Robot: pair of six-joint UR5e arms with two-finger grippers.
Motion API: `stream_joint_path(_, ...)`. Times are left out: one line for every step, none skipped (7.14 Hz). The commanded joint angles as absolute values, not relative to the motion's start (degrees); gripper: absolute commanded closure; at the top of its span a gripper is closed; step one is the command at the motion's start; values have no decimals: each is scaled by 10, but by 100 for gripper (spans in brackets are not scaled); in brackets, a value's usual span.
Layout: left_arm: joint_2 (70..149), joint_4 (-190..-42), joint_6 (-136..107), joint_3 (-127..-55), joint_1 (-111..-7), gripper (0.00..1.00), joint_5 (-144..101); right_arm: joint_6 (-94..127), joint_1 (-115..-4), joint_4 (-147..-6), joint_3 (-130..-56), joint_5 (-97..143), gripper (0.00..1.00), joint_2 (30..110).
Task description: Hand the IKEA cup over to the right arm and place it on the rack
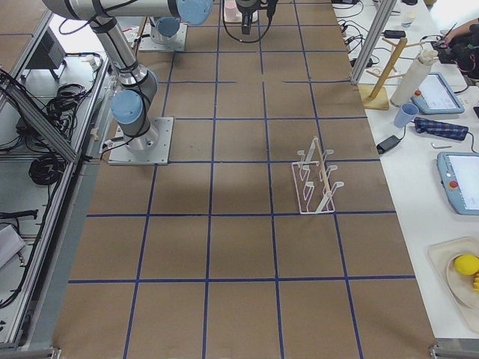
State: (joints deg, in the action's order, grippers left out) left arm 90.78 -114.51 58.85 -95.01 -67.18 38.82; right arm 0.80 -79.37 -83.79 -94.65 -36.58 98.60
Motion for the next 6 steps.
stream_joint_path(888,-1154,584,-1010,-728,100,212,8,-764,-809,-973,-212,0,984)
stream_joint_path(881,-1154,566,-1028,-767,100,123,6,-736,-795,-1004,-156,0,984)
stream_joint_path(872,-1154,552,-1036,-794,100,73,2,-732,-795,-1026,-111,0,983)
stream_joint_path(867,-1154,547,-1047,-807,100,31,-30,-731,-795,-1038,-99,0,983)
stream_joint_path(864,-1153,545,-1055,-819,100,6,-40,-731,-794,-1047,-86,0,983)
stream_joint_path(862,-1153,545,-1057,-838,100,-13,-40,-734,-792,-1049,-84,0,984)
